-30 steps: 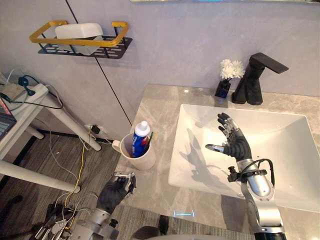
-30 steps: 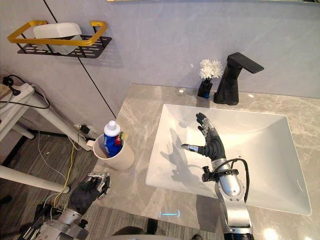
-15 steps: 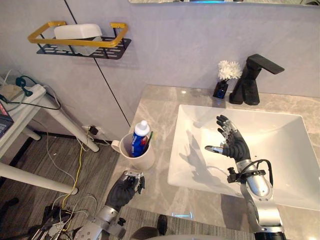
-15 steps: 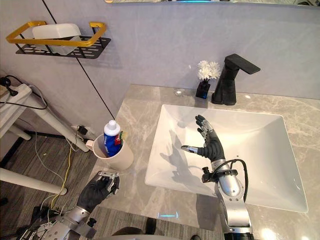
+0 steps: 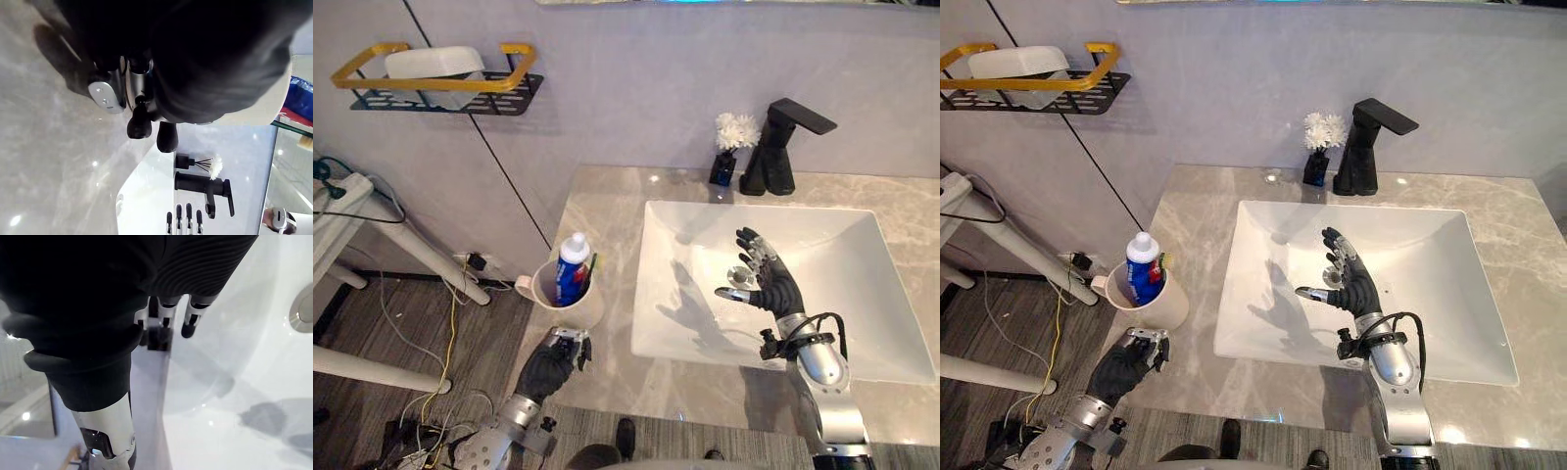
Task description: Organize washtable
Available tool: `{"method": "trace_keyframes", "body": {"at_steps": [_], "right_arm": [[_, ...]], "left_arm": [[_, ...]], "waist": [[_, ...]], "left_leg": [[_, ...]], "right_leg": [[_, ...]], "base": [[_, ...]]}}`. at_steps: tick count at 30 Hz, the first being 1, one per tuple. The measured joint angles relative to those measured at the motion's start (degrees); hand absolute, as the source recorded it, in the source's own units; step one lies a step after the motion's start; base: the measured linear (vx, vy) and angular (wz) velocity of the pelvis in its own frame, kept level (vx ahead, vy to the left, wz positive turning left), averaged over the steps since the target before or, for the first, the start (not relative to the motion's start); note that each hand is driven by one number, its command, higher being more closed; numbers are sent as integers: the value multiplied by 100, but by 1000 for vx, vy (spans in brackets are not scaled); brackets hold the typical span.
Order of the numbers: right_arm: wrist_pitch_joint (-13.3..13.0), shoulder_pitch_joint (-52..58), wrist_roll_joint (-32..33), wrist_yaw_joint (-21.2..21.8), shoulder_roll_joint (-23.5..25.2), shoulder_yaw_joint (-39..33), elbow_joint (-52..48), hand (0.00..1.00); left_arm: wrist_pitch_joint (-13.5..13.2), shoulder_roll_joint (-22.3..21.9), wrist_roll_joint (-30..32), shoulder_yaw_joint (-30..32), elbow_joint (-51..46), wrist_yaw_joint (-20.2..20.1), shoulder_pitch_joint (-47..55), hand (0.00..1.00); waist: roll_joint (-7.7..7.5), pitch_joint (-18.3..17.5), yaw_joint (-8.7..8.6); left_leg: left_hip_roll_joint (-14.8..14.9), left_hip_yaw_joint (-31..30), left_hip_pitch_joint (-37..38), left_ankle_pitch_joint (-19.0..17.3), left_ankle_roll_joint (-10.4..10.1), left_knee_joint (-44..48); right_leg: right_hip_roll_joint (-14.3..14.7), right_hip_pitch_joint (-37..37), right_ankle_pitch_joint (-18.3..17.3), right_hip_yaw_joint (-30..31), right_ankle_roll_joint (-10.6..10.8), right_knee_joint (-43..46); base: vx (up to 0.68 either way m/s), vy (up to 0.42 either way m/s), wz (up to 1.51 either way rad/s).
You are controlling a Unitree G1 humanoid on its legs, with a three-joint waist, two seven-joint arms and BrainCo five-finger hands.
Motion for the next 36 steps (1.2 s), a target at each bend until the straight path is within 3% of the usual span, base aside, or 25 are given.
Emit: {"method": "trace_keyframes", "body": {"at_steps": [12,19,36], "right_arm": [[25,81,-123,56,17,-130,-1,0],[30,175,-170,156,88,-120,-117,0],[30,210,-217,157,81,-73,-117,0]], "left_arm": [[3,-298,0,783,55,121,-7,100],[17,-378,-2,916,106,181,-170,100],[38,-182,0,-224,-30,-46,-218,100]], "waist": [[-61,34,12],[-89,48,16],[-46,73,-6]], "left_leg": [[74,-5,2,-10,3,-7],[76,-10,3,-15,10,-5],[78,145,3,-32,-12,15]], "right_leg": [[76,0,161,-10,-7,-4],[79,5,173,-22,-13,-13],[87,-43,172,104,-13,-97]], "base": [[8,-1,0],[0,0,0],[1,-4,-5]]}}
